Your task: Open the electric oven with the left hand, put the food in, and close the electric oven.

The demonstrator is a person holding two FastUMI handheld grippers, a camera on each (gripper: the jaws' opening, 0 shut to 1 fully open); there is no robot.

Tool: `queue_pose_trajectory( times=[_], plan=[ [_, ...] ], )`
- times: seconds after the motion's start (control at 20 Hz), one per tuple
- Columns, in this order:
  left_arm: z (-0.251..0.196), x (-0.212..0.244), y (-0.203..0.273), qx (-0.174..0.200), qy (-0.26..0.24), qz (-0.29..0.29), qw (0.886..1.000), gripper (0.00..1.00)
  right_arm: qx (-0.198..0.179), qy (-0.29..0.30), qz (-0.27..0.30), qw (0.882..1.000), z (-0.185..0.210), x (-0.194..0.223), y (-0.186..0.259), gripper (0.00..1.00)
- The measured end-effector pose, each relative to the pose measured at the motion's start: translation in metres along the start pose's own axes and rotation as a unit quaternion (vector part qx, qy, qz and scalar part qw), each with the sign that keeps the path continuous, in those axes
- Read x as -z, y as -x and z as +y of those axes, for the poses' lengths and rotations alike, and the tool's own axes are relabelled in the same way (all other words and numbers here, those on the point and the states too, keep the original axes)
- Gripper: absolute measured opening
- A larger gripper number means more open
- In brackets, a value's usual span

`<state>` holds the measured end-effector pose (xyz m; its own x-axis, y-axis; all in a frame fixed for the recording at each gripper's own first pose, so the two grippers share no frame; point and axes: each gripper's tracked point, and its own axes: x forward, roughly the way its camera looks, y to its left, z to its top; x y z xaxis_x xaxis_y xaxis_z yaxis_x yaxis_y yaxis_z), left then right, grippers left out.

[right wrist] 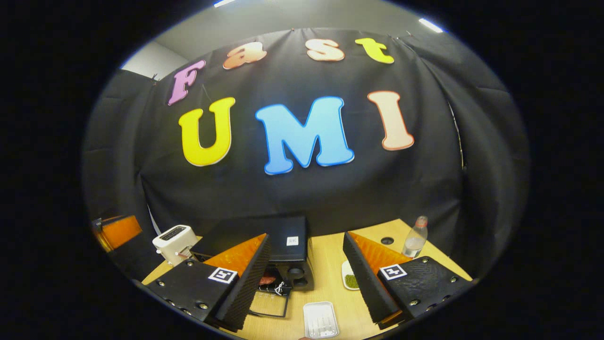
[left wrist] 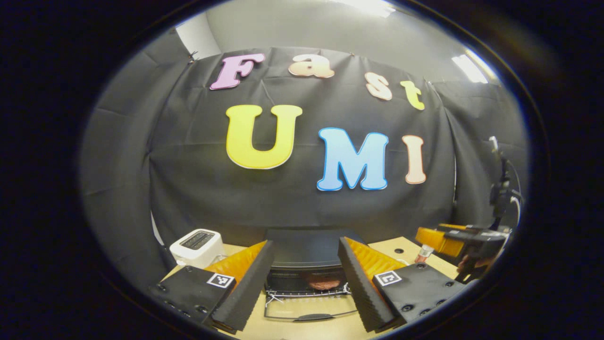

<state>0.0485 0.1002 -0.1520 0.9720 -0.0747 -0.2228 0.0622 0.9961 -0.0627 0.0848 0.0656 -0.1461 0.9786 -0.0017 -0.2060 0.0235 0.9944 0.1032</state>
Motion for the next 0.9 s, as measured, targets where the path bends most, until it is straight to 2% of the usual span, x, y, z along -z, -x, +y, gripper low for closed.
queue_pose_trajectory(
  times=[0.15, 0.3, 0.4, 0.55, 0.6, 0.65, 0.7, 0.85, 0.9],
  plan=[
    [-0.017, 0.002, -0.002, 0.007, -0.004, -0.003, 1.000, 0.95, 0.002, -0.002, -0.047, 0.999, -0.011, -0.043, 0.026, 0.94],
    [-0.031, 0.007, -0.004, 0.009, -0.004, 0.004, 1.000, 0.96, 0.014, 0.014, -0.086, 0.996, -0.022, -0.073, 0.039, 0.94],
    [-0.040, 0.015, -0.009, 0.015, -0.004, 0.015, 1.000, 0.93, 0.022, 0.024, -0.100, 0.994, -0.025, -0.084, 0.041, 0.94],
    [-0.048, 0.046, -0.016, 0.022, -0.001, 0.054, 0.998, 0.96, 0.033, 0.034, -0.099, 0.994, -0.033, -0.083, 0.045, 0.94],
    [-0.049, 0.057, -0.018, 0.022, 0.001, 0.070, 0.997, 0.89, 0.033, 0.032, -0.097, 0.994, -0.034, -0.082, 0.046, 0.94],
    [-0.050, 0.072, -0.019, 0.023, 0.004, 0.089, 0.996, 0.89, 0.035, 0.030, -0.093, 0.995, -0.036, -0.081, 0.047, 0.94],
    [-0.051, 0.086, -0.021, 0.026, 0.010, 0.109, 0.994, 0.96, 0.036, 0.029, -0.091, 0.995, -0.039, -0.079, 0.049, 0.94],
    [-0.050, 0.127, -0.022, 0.024, 0.025, 0.165, 0.986, 0.89, 0.038, 0.043, -0.082, 0.995, -0.045, -0.072, 0.047, 0.94],
    [-0.049, 0.142, -0.022, 0.021, 0.027, 0.184, 0.982, 0.90, 0.039, 0.048, -0.077, 0.995, -0.046, -0.068, 0.046, 0.94]
  ],
)
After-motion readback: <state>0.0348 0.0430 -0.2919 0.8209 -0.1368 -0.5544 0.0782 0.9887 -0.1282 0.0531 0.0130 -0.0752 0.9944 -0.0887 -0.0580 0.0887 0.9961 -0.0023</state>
